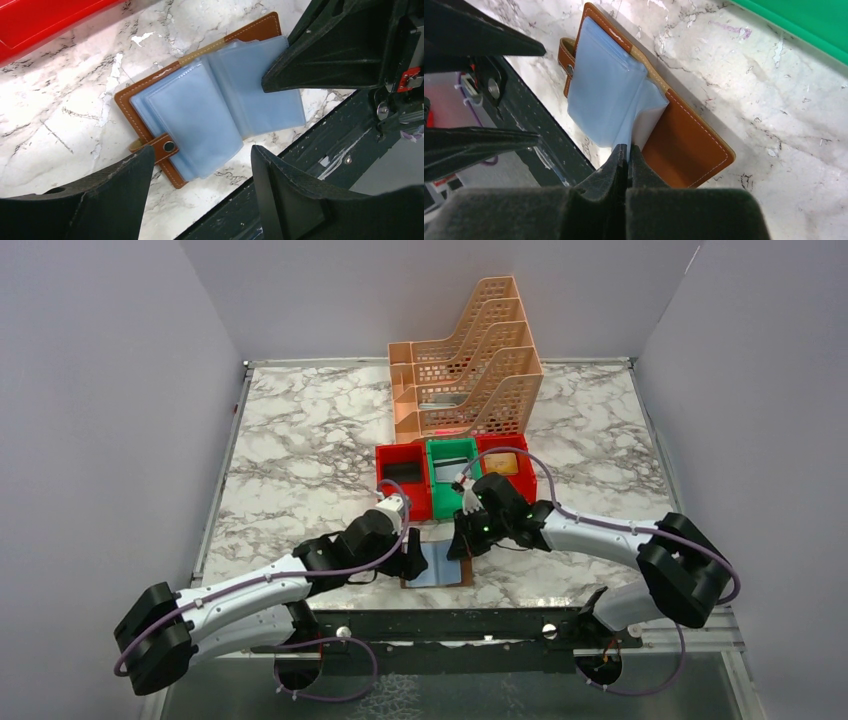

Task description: Take the credit cards out of the card holder

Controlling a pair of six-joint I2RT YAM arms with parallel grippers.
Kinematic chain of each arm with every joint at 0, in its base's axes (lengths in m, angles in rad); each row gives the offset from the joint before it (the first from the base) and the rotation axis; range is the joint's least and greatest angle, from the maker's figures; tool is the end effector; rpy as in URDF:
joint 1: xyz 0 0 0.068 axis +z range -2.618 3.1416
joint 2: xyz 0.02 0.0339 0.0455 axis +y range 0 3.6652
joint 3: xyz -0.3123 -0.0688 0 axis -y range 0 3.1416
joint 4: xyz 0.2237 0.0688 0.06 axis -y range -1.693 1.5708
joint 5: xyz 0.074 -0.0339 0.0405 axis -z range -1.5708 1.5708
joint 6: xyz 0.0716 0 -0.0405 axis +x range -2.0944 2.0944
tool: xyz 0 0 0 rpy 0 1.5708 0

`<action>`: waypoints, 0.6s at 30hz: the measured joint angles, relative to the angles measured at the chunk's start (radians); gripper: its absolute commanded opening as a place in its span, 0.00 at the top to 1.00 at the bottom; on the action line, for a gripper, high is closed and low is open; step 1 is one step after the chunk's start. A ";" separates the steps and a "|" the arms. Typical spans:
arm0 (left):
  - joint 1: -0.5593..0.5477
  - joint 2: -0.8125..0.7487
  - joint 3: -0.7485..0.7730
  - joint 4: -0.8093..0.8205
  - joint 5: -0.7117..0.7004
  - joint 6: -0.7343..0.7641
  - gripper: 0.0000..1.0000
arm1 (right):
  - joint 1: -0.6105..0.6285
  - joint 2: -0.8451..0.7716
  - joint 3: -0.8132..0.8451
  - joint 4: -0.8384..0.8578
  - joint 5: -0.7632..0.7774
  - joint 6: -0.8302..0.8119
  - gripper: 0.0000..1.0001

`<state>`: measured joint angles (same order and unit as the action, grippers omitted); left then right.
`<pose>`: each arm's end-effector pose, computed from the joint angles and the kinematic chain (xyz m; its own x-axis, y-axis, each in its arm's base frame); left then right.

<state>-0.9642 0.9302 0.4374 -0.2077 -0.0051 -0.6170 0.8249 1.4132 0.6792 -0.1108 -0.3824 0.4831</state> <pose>0.0973 -0.1396 0.2171 -0.7738 0.1003 -0.6255 0.4557 0.7740 -0.4397 0.1639 0.2168 0.2116 -0.8441 -0.2785 -0.4583 -0.5166 0.6516 0.5555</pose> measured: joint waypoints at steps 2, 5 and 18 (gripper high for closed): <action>0.000 -0.006 -0.004 -0.003 -0.007 -0.003 0.28 | 0.000 0.010 0.010 -0.022 -0.010 -0.030 0.89; 0.000 -0.006 -0.023 0.019 -0.007 -0.008 0.31 | -0.001 0.032 0.031 -0.066 -0.010 -0.062 0.76; 0.000 0.093 -0.066 0.147 0.012 -0.027 0.54 | -0.002 0.051 0.031 -0.081 0.075 0.031 0.98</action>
<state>-0.9642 1.0229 0.3710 -0.0605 0.0071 -0.6437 0.8227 1.4639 0.7105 -0.1917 -0.3073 0.5144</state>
